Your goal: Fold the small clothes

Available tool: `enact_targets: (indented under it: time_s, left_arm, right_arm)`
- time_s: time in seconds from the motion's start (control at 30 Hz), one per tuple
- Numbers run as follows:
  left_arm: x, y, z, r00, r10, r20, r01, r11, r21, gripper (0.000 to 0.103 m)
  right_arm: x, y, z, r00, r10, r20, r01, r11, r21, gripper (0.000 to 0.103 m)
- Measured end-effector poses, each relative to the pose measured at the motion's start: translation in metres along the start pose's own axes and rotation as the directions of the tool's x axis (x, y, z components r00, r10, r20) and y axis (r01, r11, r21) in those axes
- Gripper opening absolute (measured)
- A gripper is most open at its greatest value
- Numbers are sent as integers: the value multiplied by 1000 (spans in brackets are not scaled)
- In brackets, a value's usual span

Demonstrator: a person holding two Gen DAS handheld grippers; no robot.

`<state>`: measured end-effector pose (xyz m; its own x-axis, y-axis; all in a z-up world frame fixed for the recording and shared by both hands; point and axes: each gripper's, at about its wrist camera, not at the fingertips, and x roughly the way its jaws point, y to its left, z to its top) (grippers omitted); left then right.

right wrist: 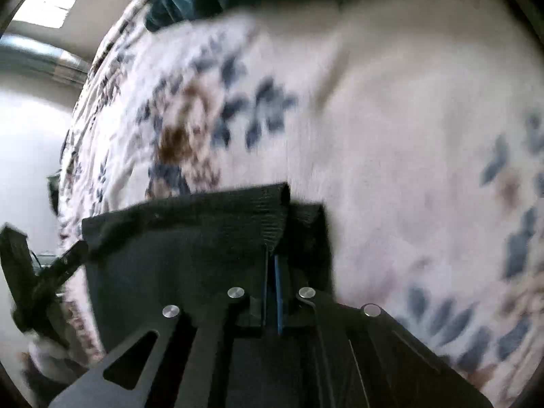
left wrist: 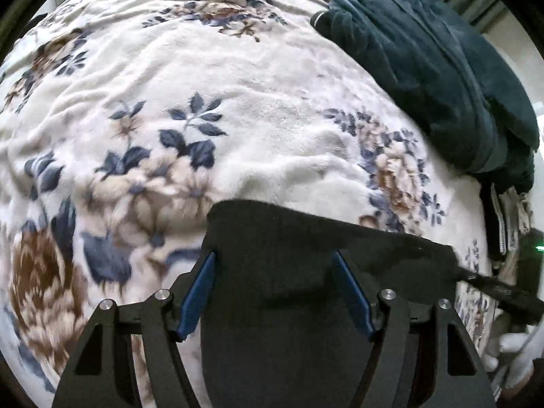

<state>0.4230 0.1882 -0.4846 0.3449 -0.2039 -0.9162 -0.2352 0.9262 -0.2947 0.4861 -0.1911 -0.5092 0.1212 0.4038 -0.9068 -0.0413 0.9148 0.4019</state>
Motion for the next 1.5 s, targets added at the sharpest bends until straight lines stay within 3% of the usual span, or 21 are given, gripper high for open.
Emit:
enact_targets:
  time_s: [0.1,0.2,0.33,0.43,0.47,0.5,0.57,0.6,0.63,0.67,0.7,0.73,0.9,1.03,1.13,1.17,1.2,1.27,1.37,1.4,1.5]
  left_arm:
    - [6,1,4,1000,14,-6,-14,1000,20,68]
    - [9,6,5,1000,18,-8,-18,1000,1,68]
    - [6,13,2,1000,4,-2,-5,999,-41,68]
    - [7,14,2,1000,-14,-2,14,998,-55,68]
    - [8,13,4,1000,-13,-2,13,999,-52,68]
    - [10,13,6,1000,-16,-1,16,999,-46,68]
    - [11,11,11,1000,-20,23,20,999,-34,67]
    - [11,11,13,999,-31,43,32,999,-26,63]
    - [11,11,15,997,-40,62,41,999,-21,54]
    - [13,12,18,997,-40,68,42,999,-17,31]
    - [14,14,20,996,-54,71,56,998,-24,20]
    - [14,17,22,995,-67,77,70,997,-32,18]
    - [26,27,37,998,-23,62,26,999,-45,10]
    - [42,39,46,999,-47,-6,46,994,-94,11]
    - [20,45,40,988,-152,-6,150,979,-135,17]
    - [11,48,36,983,-184,7,183,972,-146,34]
    - [-3,53,26,968,-249,33,251,954,-166,63]
    - [-19,62,3,940,-335,68,342,917,-205,84]
    - [-12,72,-34,905,-424,24,413,866,-280,84]
    - [-7,73,-46,906,-423,3,405,867,-289,84]
    - [10,73,-74,890,-452,-54,411,850,-331,84]
  right_arm:
    - [-21,2,5,995,-18,99,18,1000,3,3]
    - [-21,2,10,991,-58,124,58,998,6,3]
    - [5,-15,20,1000,-8,1,8,997,74,3]
    - [1,-31,18,998,69,10,-70,985,159,8]
    - [0,-33,17,997,77,14,-78,982,169,20]
    - [-2,-35,16,995,101,15,-102,980,173,40]
    - [3,-35,16,991,135,3,-134,976,172,55]
    - [9,-35,17,988,151,-11,-147,974,173,55]
    - [17,-34,19,988,154,-31,-146,973,177,55]
    - [24,-34,21,986,159,-41,-150,972,180,54]
    - [28,-33,23,986,166,-16,-161,972,173,24]
    - [25,-28,24,991,122,47,-128,982,138,8]
    - [7,-9,25,987,26,157,-38,997,69,8]
    - [30,-9,31,997,-42,72,36,996,78,8]
    - [36,-16,42,999,16,-28,-13,995,101,18]
    - [31,-20,42,997,64,-42,-59,992,114,31]
    - [24,-25,41,993,105,-52,-98,987,125,49]
    - [12,-39,33,973,221,-67,-210,967,145,66]
    - [21,-61,12,940,292,-177,-265,951,162,72]
    - [30,-65,5,929,298,-221,-266,950,165,72]
    - [60,-70,-18,850,435,-298,-383,898,218,72]
